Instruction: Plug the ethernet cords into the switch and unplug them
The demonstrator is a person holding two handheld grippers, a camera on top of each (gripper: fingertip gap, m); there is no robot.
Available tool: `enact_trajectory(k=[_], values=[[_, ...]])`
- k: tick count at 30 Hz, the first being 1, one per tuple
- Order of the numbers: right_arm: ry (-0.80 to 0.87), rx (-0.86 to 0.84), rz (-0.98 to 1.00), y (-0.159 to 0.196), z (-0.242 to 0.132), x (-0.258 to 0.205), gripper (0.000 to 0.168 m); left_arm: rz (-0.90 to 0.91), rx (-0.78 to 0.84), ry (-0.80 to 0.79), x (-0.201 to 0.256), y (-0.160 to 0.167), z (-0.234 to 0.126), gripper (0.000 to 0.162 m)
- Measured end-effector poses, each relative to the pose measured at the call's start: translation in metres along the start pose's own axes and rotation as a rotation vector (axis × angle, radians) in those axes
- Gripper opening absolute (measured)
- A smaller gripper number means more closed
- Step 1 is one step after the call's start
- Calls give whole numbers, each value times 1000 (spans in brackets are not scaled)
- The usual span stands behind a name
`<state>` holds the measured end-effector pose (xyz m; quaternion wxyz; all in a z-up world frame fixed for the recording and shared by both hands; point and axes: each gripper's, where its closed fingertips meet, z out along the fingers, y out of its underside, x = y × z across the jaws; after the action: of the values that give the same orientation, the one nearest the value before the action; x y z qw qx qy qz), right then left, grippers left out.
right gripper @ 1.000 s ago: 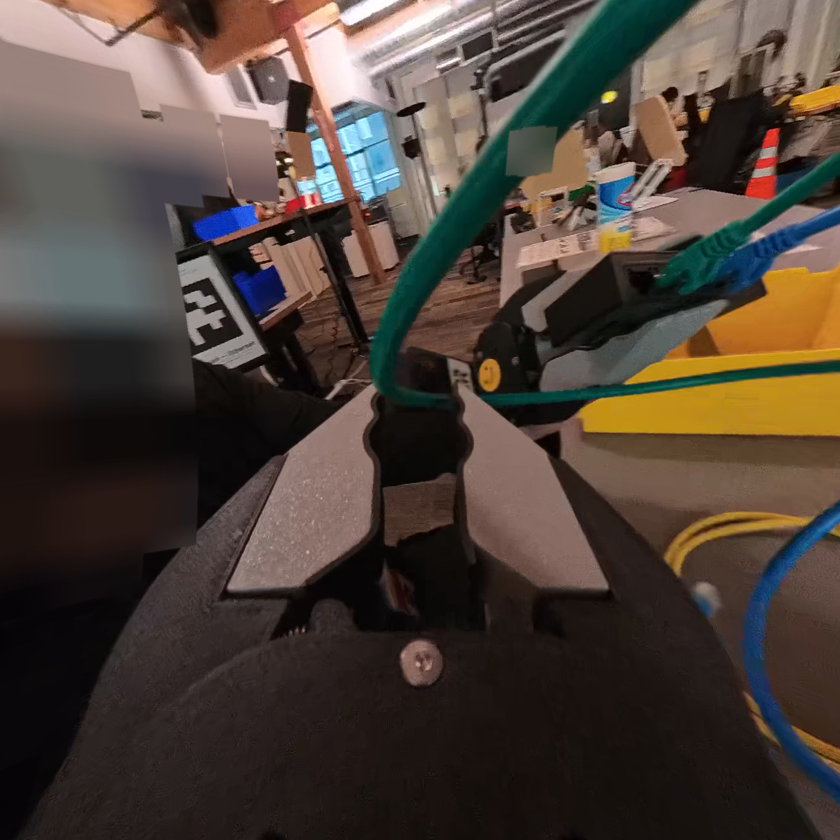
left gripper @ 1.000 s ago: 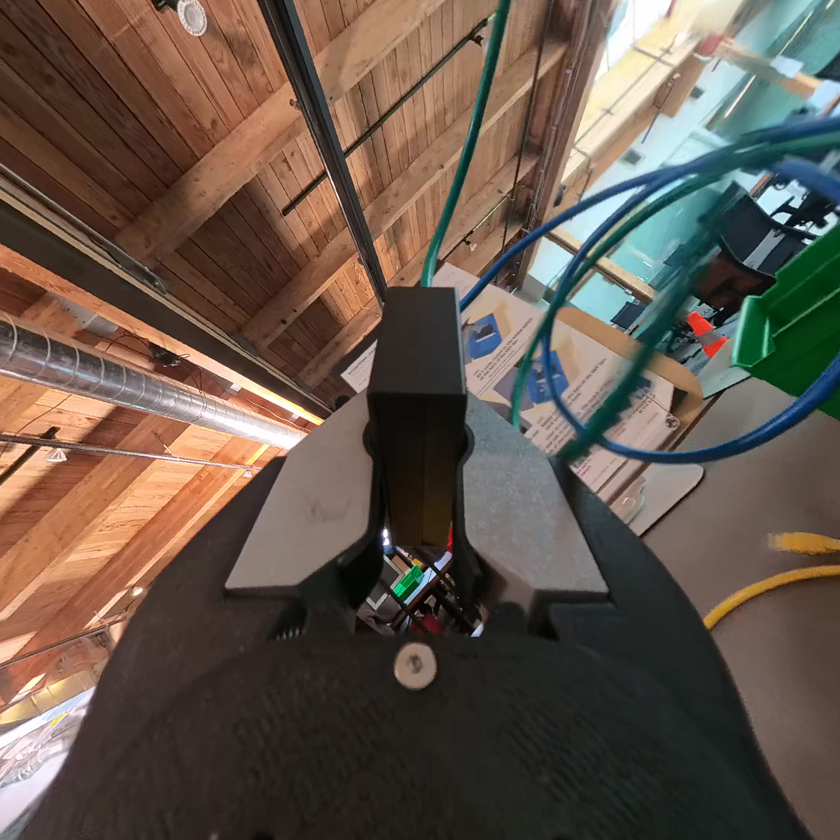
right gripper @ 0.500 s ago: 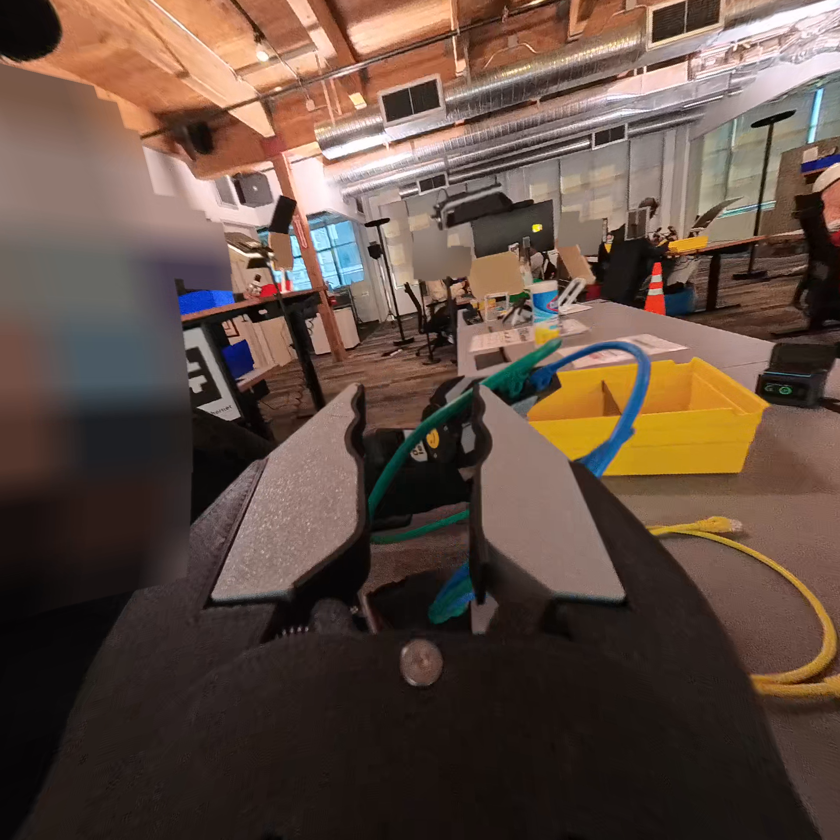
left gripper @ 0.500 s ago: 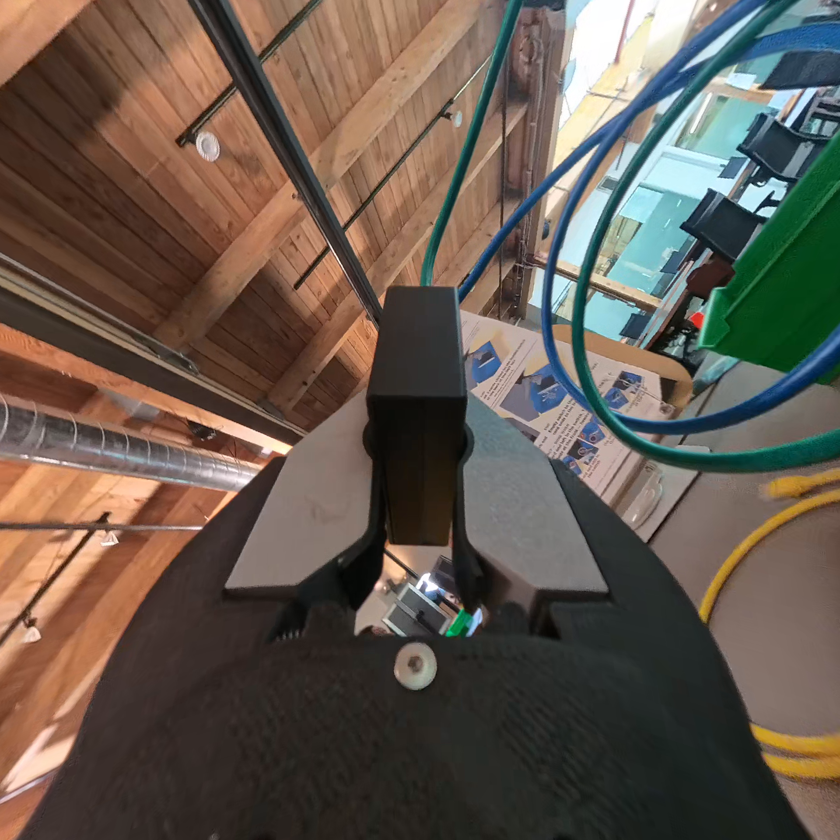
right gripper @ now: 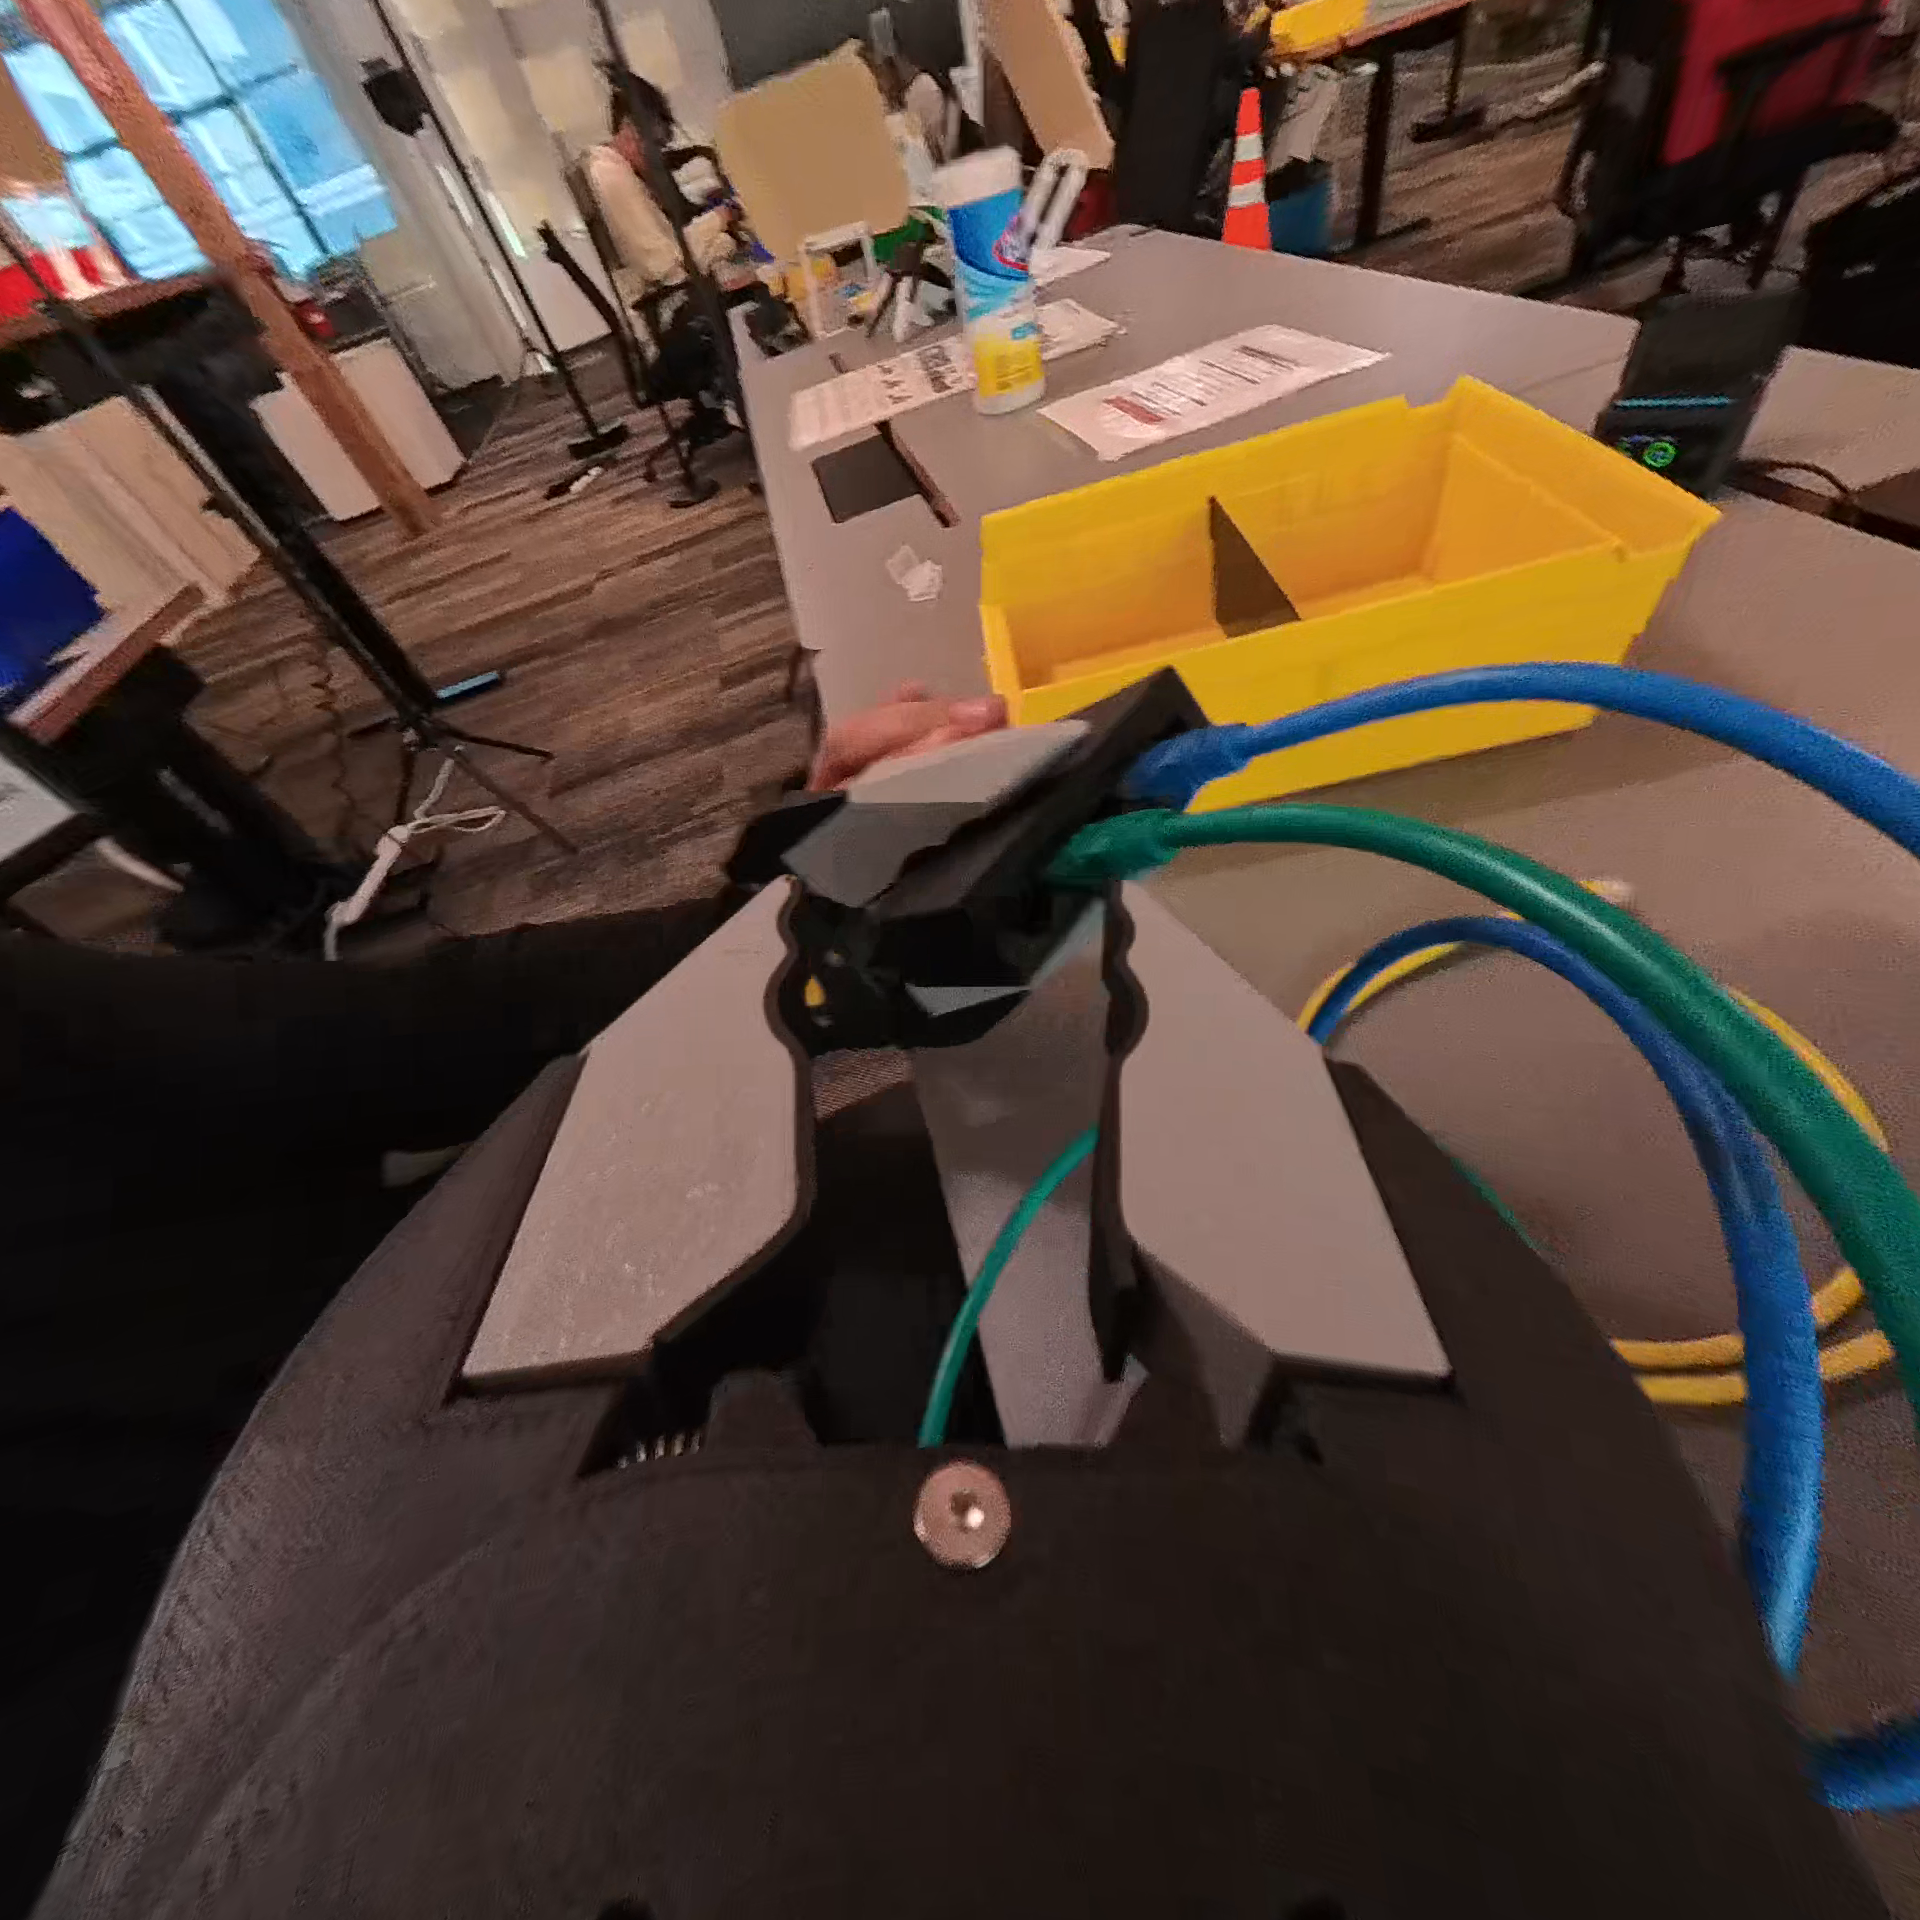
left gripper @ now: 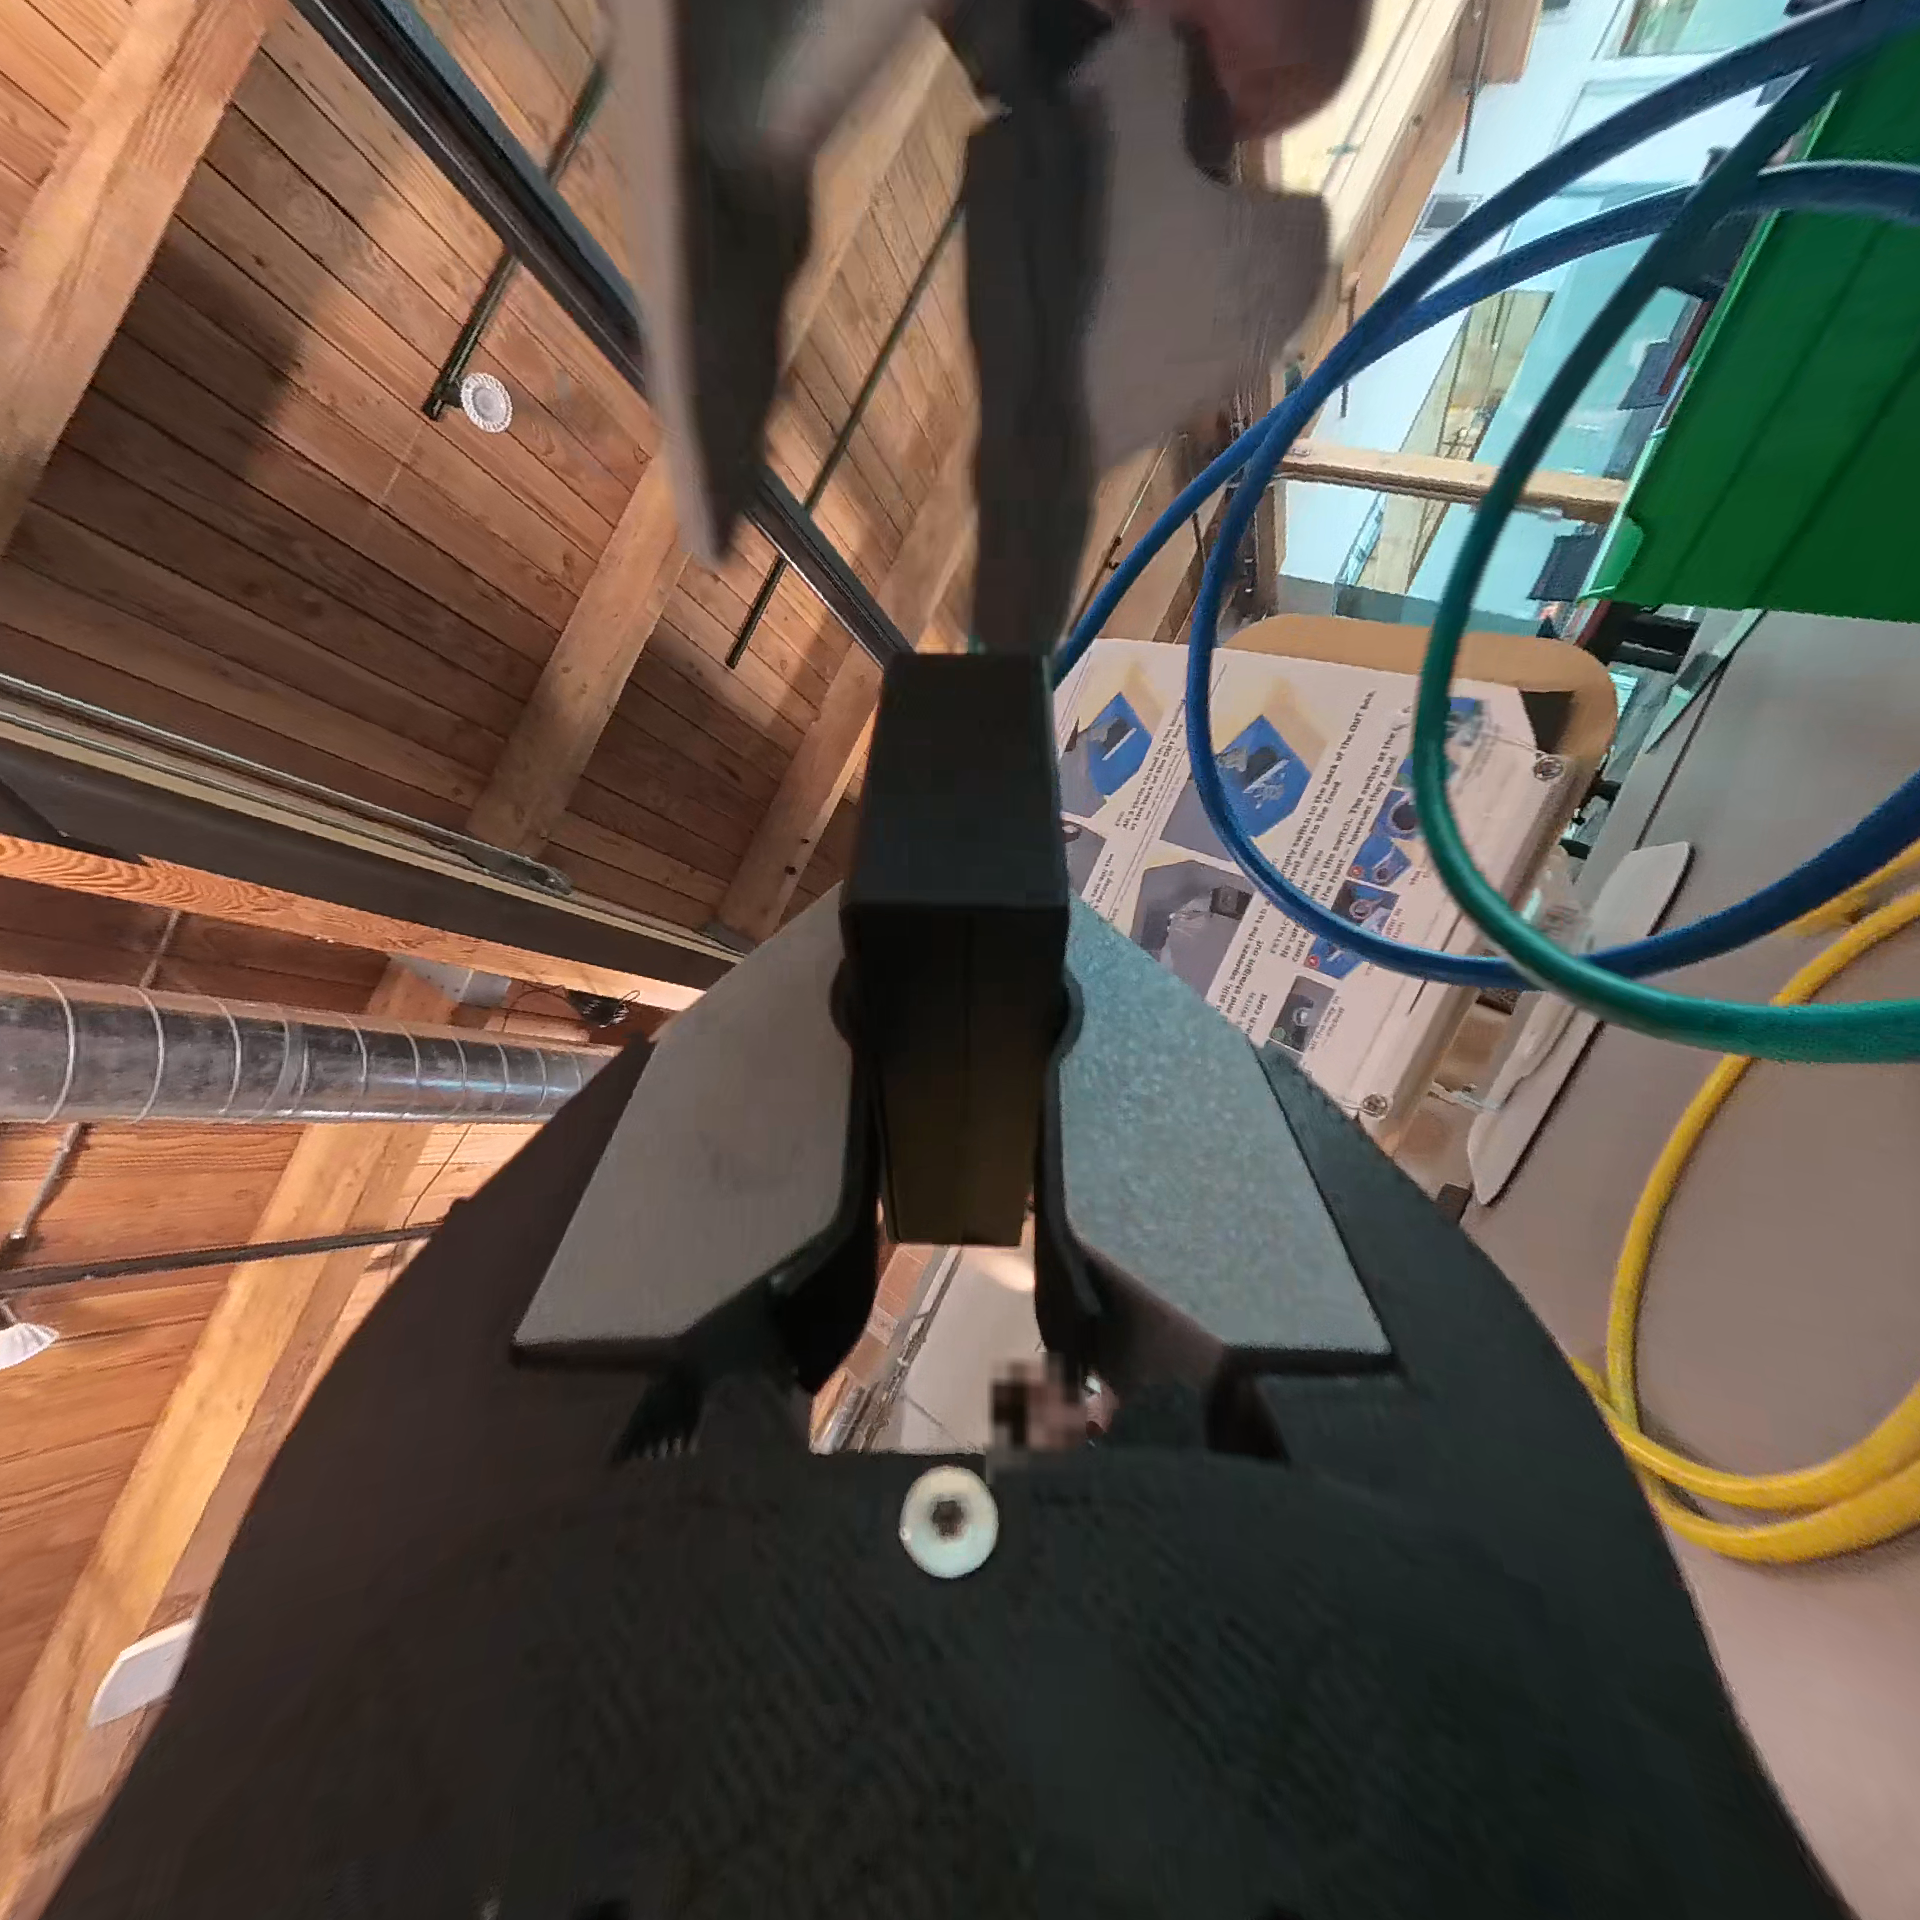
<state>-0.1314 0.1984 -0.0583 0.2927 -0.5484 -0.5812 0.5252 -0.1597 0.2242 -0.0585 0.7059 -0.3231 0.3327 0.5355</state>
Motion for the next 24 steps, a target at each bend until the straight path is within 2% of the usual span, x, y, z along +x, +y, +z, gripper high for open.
enact_trajectory(k=[2, 3, 4, 5, 7, 15, 17, 19, 23, 24], values=[[68, -19, 16, 8, 7, 21, 61, 1, -7, -7, 0, 2, 0, 27], [34, -10, 41, 9, 10, 20, 63, 4, -8, -8, 0, 2, 0, 27], [-31, 6, 70, 8, 14, 14, 58, 11, -4, -7, 1, 2, 0, 27], [-85, 17, 95, 8, 17, 9, 46, 25, 0, -6, 3, 1, 0, 27], [-106, 11, 118, 13, 23, 12, 38, 59, -16, -7, 6, 2, 0, 27], [-137, 71, 197, 15, 28, 37, 34, 43, -151, 84, 26, 25, 8, 29], [-122, 87, 186, 13, 26, 42, 33, -18, -183, 112, 27, 31, 9, 32], [-73, 110, 152, 8, 19, 52, 32, -131, -215, 165, 29, 36, 10, 43], [25, 95, 38, 6, 7, 65, 31, -482, -237, 433, 41, 34, 6, 68], [58, 84, -1, 7, 6, 68, 31, -583, -248, 490, 41, 33, 4, 68]])
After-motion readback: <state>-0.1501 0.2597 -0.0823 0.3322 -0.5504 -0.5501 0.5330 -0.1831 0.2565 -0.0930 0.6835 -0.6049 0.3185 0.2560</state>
